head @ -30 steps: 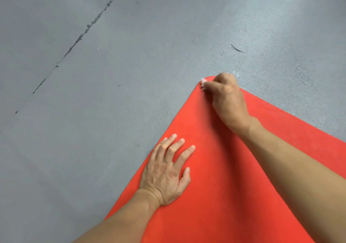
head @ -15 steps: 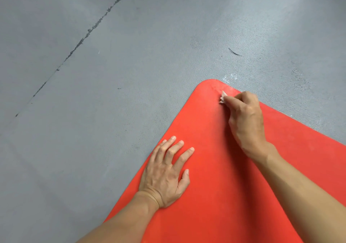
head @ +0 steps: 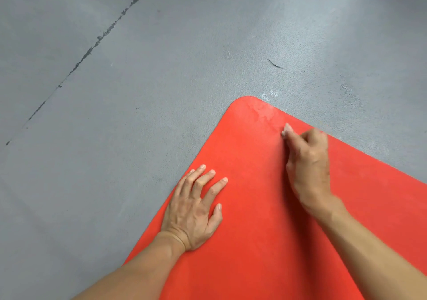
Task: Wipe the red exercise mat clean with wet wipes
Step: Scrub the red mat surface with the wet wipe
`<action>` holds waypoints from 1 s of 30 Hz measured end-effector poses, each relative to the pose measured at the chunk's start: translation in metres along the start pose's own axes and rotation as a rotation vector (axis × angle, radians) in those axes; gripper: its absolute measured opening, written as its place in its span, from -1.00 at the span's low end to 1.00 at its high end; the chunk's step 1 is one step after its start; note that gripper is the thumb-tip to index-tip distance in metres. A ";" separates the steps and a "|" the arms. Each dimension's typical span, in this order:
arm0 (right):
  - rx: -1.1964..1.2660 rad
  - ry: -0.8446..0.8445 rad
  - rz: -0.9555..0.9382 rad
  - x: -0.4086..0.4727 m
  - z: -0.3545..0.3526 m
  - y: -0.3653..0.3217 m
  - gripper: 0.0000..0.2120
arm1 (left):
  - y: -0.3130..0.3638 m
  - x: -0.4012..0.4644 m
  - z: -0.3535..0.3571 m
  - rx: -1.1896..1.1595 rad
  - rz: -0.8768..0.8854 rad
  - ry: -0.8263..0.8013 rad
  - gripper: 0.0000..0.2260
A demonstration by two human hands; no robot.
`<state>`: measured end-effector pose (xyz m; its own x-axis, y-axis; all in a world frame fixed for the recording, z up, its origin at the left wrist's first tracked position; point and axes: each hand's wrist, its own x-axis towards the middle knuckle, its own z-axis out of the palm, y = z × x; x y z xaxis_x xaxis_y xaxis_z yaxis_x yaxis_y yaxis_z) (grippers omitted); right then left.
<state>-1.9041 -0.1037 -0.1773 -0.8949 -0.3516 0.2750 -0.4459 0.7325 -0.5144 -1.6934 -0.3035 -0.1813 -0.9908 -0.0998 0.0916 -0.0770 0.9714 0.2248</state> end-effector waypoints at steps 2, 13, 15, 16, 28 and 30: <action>-0.014 -0.044 -0.076 -0.045 -0.004 -0.014 -0.72 | 0.000 0.000 0.000 0.004 0.000 0.002 -0.47; -0.051 -0.186 -0.072 -0.069 -0.007 -0.022 -0.69 | 0.015 0.001 -0.001 0.042 -0.066 0.022 -0.53; -0.054 -0.179 -0.083 -0.066 -0.006 -0.020 -0.71 | 0.039 0.013 -0.004 0.060 -0.125 0.070 -0.59; -0.052 -0.171 -0.093 -0.067 -0.006 -0.019 -0.71 | 0.055 0.021 -0.005 0.054 -0.140 0.094 -0.60; 0.062 -0.167 -0.098 -0.068 -0.011 -0.020 -0.69 | 0.092 0.063 0.026 0.087 -0.193 0.044 -0.51; 0.109 -0.158 -0.115 -0.068 -0.012 -0.016 -0.70 | 0.092 0.062 0.027 0.091 -0.191 0.050 -0.50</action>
<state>-1.8360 -0.0849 -0.1784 -0.8260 -0.5227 0.2109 -0.5376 0.6180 -0.5737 -1.7648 -0.2148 -0.1813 -0.9506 -0.2921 0.1047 -0.2746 0.9490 0.1547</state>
